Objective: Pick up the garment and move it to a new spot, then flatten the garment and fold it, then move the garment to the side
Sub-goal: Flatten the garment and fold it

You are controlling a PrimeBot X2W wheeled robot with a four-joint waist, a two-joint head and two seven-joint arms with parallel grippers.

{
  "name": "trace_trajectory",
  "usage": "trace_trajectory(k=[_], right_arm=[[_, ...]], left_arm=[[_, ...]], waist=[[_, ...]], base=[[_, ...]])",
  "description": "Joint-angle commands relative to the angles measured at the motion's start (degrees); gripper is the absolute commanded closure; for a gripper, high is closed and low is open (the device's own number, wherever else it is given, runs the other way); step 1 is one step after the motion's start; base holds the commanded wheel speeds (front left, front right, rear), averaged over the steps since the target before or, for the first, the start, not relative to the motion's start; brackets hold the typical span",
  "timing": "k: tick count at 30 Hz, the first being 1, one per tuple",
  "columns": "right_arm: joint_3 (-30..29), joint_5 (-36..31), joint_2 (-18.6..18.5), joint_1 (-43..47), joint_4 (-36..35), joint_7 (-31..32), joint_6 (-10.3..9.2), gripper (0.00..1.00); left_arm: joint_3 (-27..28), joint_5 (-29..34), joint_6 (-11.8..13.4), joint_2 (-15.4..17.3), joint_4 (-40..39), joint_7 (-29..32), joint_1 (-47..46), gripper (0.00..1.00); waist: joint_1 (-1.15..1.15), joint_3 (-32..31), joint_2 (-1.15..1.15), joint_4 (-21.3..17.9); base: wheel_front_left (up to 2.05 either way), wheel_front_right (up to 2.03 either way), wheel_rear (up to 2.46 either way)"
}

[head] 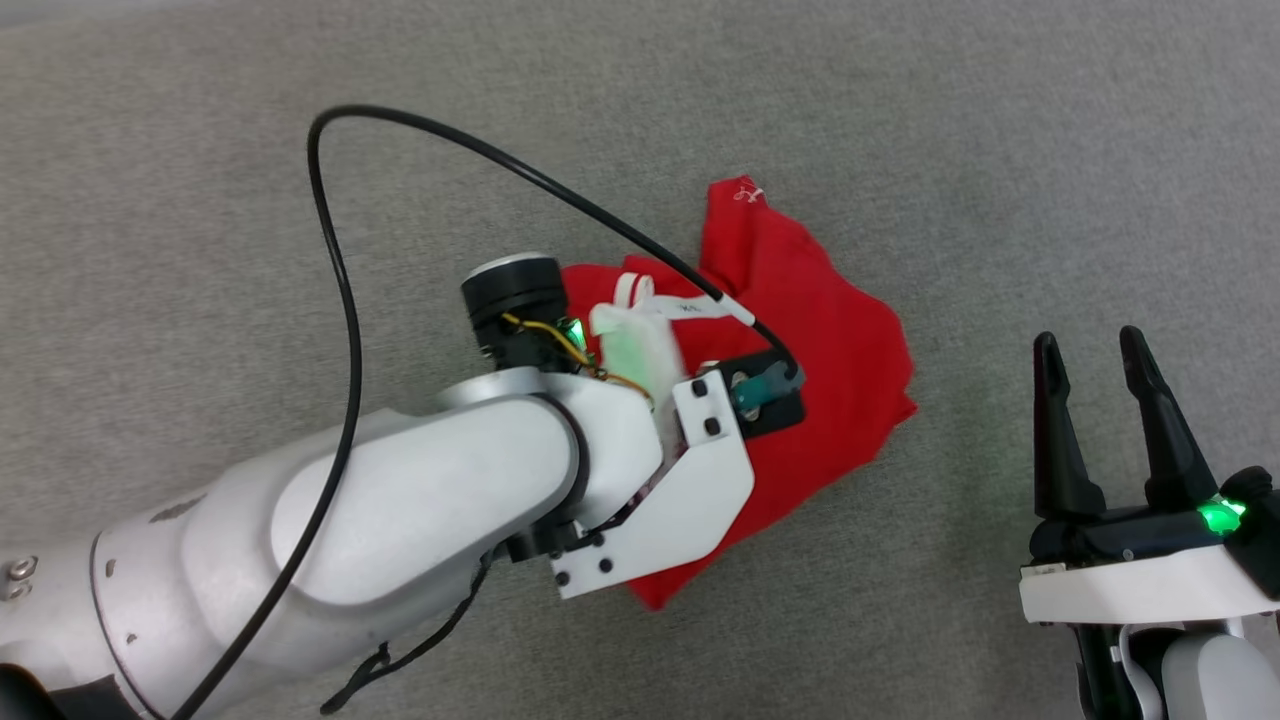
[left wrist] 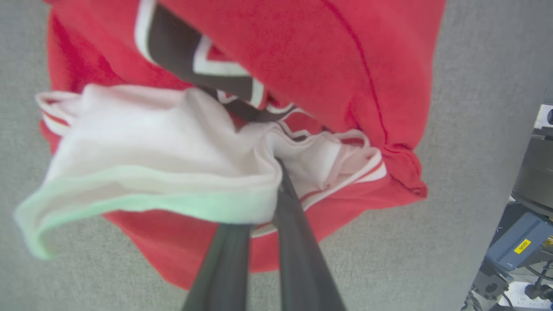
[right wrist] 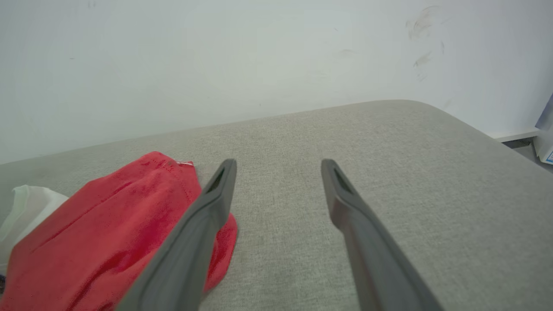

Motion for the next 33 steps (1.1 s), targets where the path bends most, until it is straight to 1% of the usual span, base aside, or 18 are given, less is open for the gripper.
trace_trajectory(k=[1,5,8,11,13,14,18,23,27,30,31,32,33], right_arm=[[-0.27,-0.57,0.1,0.17,0.12,-0.11,-0.04,0.0],[-1.17,-1.25,0.09,1.84,0.18,-0.11,-0.04,0.0],[-1.79,-2.12,0.1,2.68,-0.03,-0.11,-0.04,0.0],[-2.1,-3.0,0.09,3.51,-0.14,-0.11,-0.04,0.0],[-2.26,-3.36,0.1,3.74,-0.22,-0.11,-0.04,0.0],[-2.38,-3.54,0.09,3.77,-0.28,-0.11,-0.04,0.0],[-2.25,-3.89,0.1,4.42,-0.37,-0.11,-0.04,0.0],[-2.04,-4.19,0.09,5.12,-0.13,-0.11,-0.04,0.0],[-2.34,-4.35,0.09,6.1,0.05,-0.11,-0.04,0.0],[-2.6,-4.6,0.09,6.57,0.21,-0.11,-0.04,0.0],[-2.56,-4.8,0.11,6.76,0.24,-0.11,-0.03,0.0],[-2.63,-4.95,0.1,7.03,0.29,-0.11,-0.04,0.0],[-2.6,-5.22,0.1,7.23,0.25,-0.11,-0.04,0.0]], left_arm=[[0.07,-0.45,-0.01,-0.46,0.05,-2.13,-1.0,1.0],[0.07,-2.46,-0.01,0.2,1.51,-13.11,-2.04,1.0],[0.43,-4.21,-0.01,1.71,3.99,-22.44,-2.25,1.0],[2.35,-5.39,0.05,4.08,6.77,-29.41,0.31,1.0],[3.68,-6.21,0.86,5.95,8.19,-32.95,2.47,1.0],[4.4,-6.67,1.67,7.09,8.71,-34.66,3.81,1.0],[5.67,-7.75,5.22,11.73,10.87,-40.39,10.59,1.0],[6.11,-11.98,9.18,15.79,13.02,-46.15,21.47,1.0],[4.62,-14.79,10.82,17.5,14.94,-48.23,29.77,1.0],[4.37,-15.89,11.35,17.29,16.0,-50.12,33.02,1.0],[4.69,-15.76,11.68,17.09,16.17,-51.24,33.22,0.58],[5.18,-15.36,12.14,17.01,16.34,-52.69,33.25,0.0],[5.69,-14.82,12.51,17.02,16.17,-54.25,33.15,0.0]], waist=[[-0.01,-1.01,0.0,0.94],[-0.01,-3.88,0.0,3.66],[-0.01,-5.66,0.0,6.14],[-0.01,-6.81,0.0,8.33],[-0.01,-7.3,0.0,9.43],[-0.01,-7.46,0.0,9.87],[-0.01,-7.7,0.0,10.95],[-0.01,-8.01,0.0,11.17],[-0.01,-8.64,0.0,11.26],[-0.01,-9.66,0.0,11.77],[-0.01,-10.1,0.0,11.95],[-0.01,-10.65,0.0,12.13],[-0.01,-11.18,0.0,12.25]], base=[[0.0,0.0,0.0],[0.0,0.0,0.0],[0.0,0.0,0.0],[0.0,0.0,0.0],[0.0,0.0,0.0],[0.0,0.0,0.0],[0.0,0.0,0.0],[0.0,0.0,0.0],[0.0,0.0,0.0],[0.0,0.0,0.0],[0.0,0.0,0.0],[0.0,0.0,0.0],[0.0,0.0,0.0]])
